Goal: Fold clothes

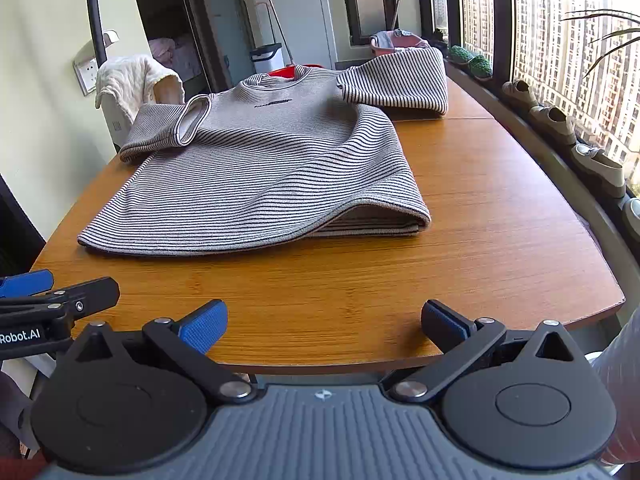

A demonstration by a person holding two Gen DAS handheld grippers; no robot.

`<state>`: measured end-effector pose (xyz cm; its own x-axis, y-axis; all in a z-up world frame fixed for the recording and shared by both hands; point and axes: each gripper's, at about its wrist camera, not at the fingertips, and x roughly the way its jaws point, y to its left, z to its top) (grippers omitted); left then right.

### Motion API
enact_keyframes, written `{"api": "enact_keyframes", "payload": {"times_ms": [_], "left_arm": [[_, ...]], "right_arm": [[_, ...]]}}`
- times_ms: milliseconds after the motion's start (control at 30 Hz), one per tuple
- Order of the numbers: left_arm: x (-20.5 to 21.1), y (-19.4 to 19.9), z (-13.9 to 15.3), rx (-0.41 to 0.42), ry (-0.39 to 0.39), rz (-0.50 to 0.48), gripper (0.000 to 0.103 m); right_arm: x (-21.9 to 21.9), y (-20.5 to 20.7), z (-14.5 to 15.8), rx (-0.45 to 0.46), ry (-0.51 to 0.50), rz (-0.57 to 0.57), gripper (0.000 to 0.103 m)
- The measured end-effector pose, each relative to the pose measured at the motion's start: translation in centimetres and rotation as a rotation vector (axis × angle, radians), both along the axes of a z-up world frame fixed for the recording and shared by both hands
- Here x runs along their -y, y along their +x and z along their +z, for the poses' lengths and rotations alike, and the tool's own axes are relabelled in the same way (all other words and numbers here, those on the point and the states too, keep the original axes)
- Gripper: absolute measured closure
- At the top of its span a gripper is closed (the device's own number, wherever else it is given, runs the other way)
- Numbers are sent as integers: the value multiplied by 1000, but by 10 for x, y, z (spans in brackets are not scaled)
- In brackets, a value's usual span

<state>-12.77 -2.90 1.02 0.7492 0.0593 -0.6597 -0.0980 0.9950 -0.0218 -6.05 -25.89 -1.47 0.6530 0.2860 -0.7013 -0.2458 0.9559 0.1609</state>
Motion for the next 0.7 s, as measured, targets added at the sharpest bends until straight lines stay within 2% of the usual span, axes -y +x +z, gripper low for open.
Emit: {"api": "enact_keyframes", "payload": {"times_ms": [300, 367, 533, 600, 700], "left_arm": [[-10, 12, 4, 8, -40, -23, 0], [-13, 22, 7, 15, -51, -39, 0], [-11, 58, 20, 49, -1, -114, 0], [-13, 76, 23, 53, -8, -134, 0], [-16, 109, 22, 37, -28, -132, 0]], "right_arm": [[3, 16, 8, 21, 18, 11, 0], [2, 25, 13, 50, 20, 7, 0], [-6, 56, 31, 156, 38, -21, 0], [-8, 71, 38, 221, 76, -28, 0], [-7, 95, 41, 293, 204, -14, 0]]}}
